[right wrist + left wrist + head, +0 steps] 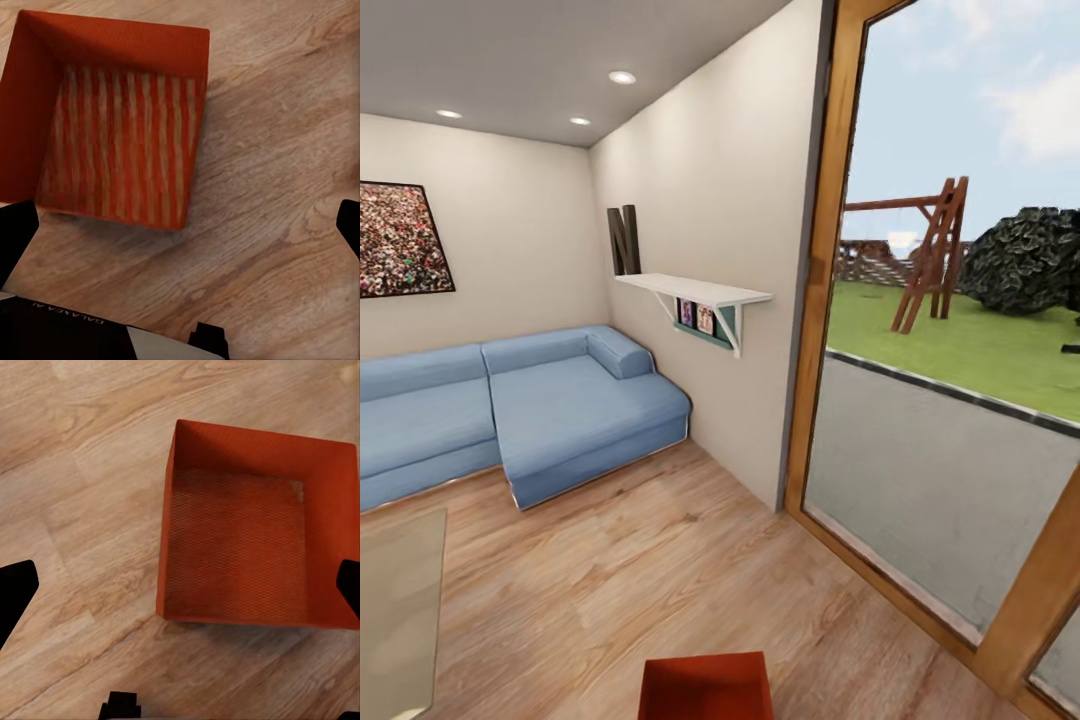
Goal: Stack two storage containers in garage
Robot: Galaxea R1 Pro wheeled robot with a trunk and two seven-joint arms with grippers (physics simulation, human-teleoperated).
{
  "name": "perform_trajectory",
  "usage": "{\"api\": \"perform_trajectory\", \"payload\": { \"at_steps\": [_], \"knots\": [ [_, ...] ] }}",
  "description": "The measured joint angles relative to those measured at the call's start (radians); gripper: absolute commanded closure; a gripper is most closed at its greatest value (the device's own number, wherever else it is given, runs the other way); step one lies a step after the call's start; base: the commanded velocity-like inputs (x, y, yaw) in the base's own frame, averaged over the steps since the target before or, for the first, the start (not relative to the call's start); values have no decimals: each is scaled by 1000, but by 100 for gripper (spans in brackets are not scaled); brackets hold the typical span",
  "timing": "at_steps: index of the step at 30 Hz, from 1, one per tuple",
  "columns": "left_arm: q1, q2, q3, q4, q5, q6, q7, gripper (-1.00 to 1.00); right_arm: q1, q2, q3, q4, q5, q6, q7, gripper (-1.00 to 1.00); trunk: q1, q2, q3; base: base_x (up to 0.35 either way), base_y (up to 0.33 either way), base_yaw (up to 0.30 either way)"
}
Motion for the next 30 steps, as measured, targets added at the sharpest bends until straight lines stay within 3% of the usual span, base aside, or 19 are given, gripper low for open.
{"api": "perform_trajectory", "payload": {
  "at_steps": [12, 30],
  "knots": [
    [0, 0, 0, 0, 0, 0, 0, -100, 0, 0, 0, 0, 0, 0, 0, -100, 0, 0, 0, 5, -4, 116],
    [0, 0, 0, 0, 0, 0, 0, -100, 0, 1, 0, 0, -1, 0, 0, -100, 0, 0, 0, 0, 0, 3]
  ]
}}
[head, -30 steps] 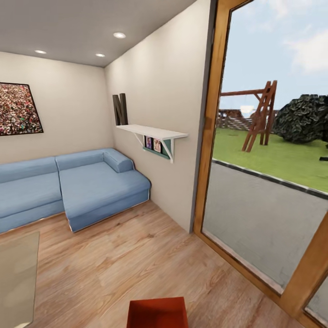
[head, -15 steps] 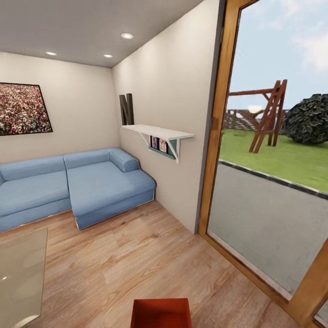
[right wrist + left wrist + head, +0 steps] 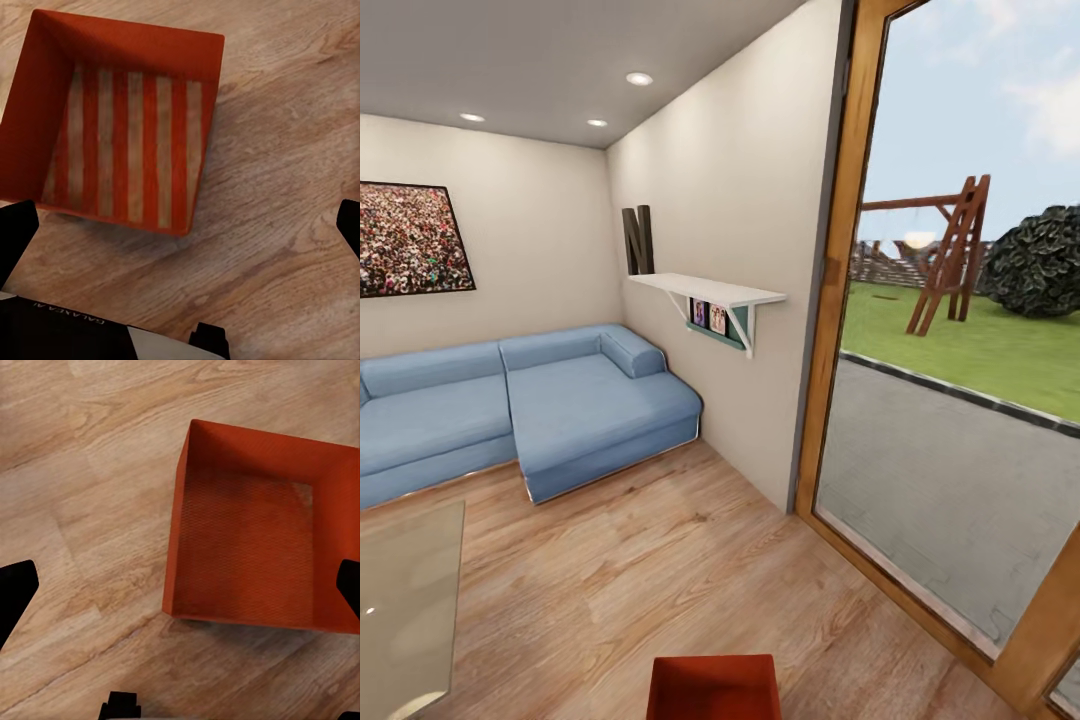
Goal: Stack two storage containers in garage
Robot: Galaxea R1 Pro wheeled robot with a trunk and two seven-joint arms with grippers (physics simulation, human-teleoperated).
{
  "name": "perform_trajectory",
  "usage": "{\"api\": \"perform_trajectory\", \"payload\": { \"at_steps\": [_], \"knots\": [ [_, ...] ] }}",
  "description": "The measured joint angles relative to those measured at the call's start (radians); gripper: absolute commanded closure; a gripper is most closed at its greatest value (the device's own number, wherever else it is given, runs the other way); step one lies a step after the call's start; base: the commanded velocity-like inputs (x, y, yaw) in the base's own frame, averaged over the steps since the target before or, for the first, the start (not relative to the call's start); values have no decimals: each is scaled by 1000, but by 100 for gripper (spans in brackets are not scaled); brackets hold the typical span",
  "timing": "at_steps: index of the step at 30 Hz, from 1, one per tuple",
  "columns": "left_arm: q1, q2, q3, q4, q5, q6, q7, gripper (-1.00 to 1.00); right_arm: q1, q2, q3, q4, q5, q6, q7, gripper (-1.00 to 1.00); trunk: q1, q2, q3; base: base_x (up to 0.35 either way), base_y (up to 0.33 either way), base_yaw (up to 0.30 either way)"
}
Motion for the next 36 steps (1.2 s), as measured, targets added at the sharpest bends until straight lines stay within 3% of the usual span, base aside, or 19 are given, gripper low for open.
{"api": "perform_trajectory", "payload": {
  "at_steps": [36],
  "knots": [
    [0, 0, 0, 0, 0, 0, 0, -100, 0, 1, -1, -1, 3, 1, 0, -100, 0, 0, 0, 0, 0, 12]
  ]
}}
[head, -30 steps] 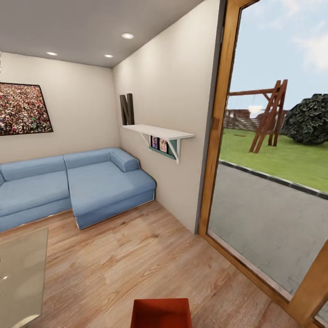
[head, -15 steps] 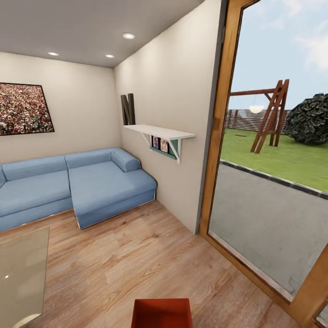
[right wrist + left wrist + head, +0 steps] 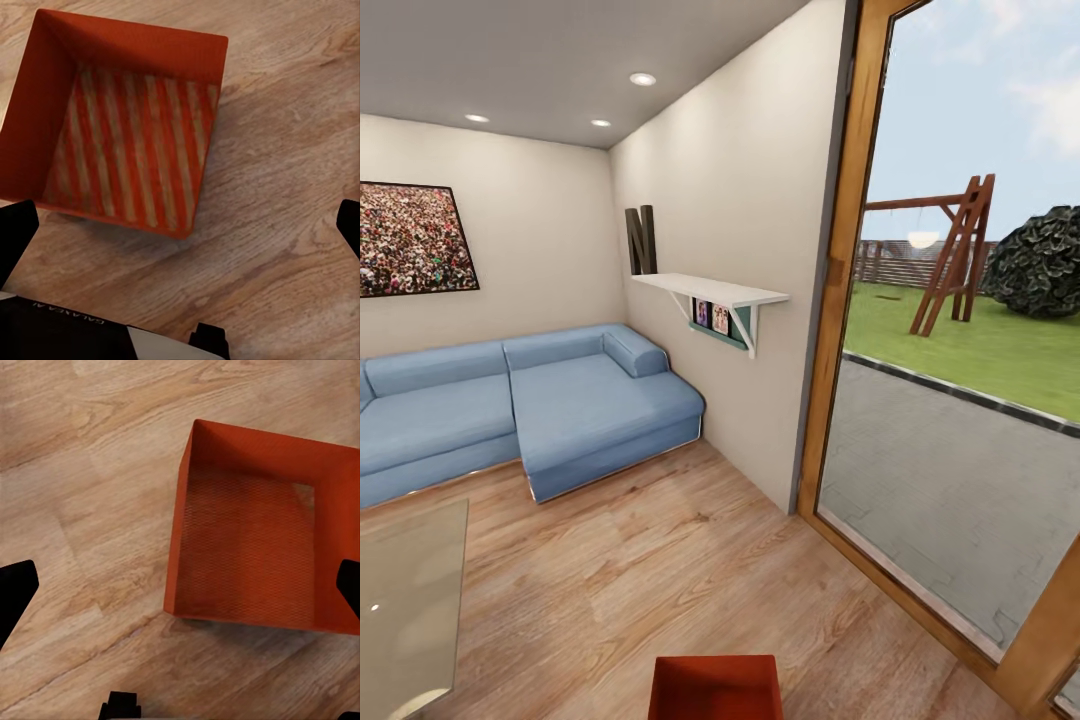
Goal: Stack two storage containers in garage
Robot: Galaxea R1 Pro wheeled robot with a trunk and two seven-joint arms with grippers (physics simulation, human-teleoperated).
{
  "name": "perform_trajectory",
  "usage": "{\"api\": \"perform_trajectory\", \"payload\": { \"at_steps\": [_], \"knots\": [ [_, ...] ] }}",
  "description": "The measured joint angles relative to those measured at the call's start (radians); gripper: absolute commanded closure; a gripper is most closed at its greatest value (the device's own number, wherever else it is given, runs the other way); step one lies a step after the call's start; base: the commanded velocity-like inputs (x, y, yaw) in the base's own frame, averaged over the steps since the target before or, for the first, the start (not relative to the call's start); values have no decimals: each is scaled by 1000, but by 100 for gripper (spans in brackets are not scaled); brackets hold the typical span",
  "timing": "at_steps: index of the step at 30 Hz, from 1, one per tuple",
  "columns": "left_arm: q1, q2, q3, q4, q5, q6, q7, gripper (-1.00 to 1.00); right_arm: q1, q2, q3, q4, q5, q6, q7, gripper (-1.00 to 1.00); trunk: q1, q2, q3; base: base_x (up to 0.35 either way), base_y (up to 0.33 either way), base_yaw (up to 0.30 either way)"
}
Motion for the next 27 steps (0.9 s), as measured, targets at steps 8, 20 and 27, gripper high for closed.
{"api": "perform_trajectory", "payload": {
  "at_steps": [8, 20, 27],
  "knots": [
    [0, 2, 2, 0, 1, 0, 0, -100, 0, 0, 0, 0, -1, -1, 0, -100, 0, 0, 0, 0, 0, 0],
    [-29, -13, -1, -224, 3, 222, 35, -100, -40, -12, -9, -210, -5, 169, 4, -100, 0, 0, 0, 0, 0, 0],
    [-81, -12, -1, -420, -6, 519, 59, -100, -102, -13, -9, -332, -10, 375, 5, -100, 0, 0, 0, 0, 0, 0]
  ]
}}
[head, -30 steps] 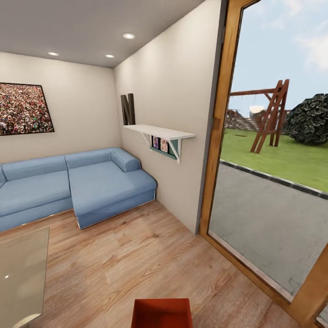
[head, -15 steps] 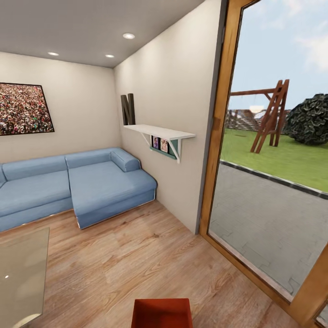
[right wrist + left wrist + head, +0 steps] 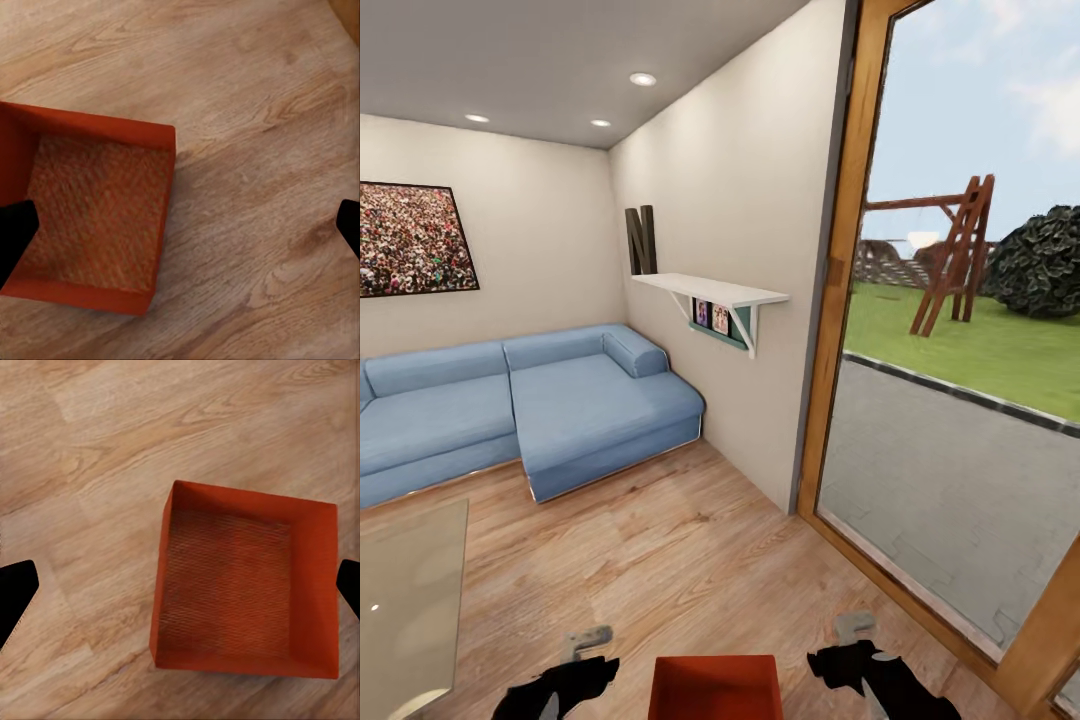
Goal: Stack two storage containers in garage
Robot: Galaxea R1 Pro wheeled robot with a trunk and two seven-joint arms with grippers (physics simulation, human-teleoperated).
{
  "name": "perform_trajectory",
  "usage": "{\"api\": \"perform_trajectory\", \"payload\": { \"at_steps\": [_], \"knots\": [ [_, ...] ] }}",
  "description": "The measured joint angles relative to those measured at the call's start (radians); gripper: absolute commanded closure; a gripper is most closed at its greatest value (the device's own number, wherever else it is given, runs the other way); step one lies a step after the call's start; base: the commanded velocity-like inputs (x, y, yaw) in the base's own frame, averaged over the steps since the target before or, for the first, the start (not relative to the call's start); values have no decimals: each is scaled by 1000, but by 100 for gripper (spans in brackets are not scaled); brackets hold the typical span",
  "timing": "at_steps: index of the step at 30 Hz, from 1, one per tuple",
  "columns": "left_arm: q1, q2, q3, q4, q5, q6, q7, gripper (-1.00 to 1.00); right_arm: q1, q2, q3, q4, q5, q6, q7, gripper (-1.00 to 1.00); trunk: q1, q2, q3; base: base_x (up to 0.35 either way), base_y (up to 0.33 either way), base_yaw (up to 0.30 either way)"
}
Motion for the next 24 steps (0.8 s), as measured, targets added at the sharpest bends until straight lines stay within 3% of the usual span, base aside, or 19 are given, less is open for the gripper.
{"api": "perform_trajectory", "payload": {
  "at_steps": [6, 24],
  "knots": [
    [-24, -5, -2, -20, -1, 57, 15, -100, -13, 0, 3, -13, 2, 18, 8, -100, 0, 0, 0, 0, 0, 0],
    [-27, -2, -5, -20, -1, 55, 13, -100, -15, 0, 1, -13, 0, 16, 8, -100, 0, 0, -17, 0, 0, 0]
  ]
}}
